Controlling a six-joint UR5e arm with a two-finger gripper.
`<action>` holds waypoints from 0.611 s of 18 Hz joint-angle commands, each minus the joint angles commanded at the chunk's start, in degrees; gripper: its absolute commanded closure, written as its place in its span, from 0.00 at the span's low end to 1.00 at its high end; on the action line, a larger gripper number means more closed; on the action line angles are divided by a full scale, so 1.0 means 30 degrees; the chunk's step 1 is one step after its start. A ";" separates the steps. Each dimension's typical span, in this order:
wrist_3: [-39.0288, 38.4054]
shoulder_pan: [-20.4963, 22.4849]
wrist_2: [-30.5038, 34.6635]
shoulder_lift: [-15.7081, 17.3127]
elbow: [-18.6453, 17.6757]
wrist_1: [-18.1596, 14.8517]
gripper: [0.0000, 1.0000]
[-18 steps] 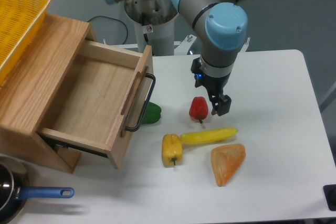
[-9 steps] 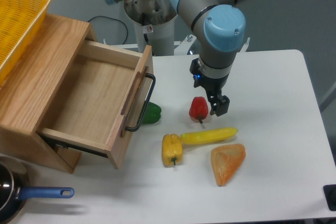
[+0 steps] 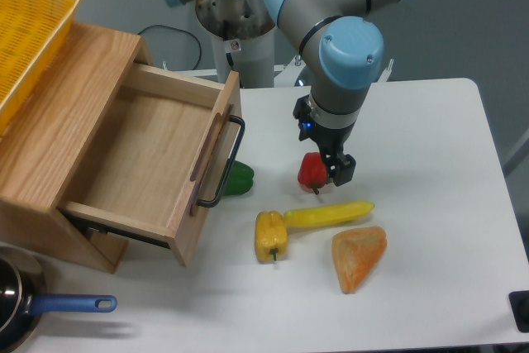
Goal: Pick up the banana
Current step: 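Lower the open gripper past the red pepper toward the yellow banana, then swing the gripper down over the middle of the yellow banana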
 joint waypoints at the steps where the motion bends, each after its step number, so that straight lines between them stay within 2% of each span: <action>1: -0.0029 -0.0029 0.0029 -0.0087 -0.0089 0.0325 0.00; 5: 0.0175 -0.0088 0.0059 -0.0585 0.0144 0.0357 0.00; 11: 0.0850 -0.0321 -0.0029 -0.1931 0.0523 0.0534 0.00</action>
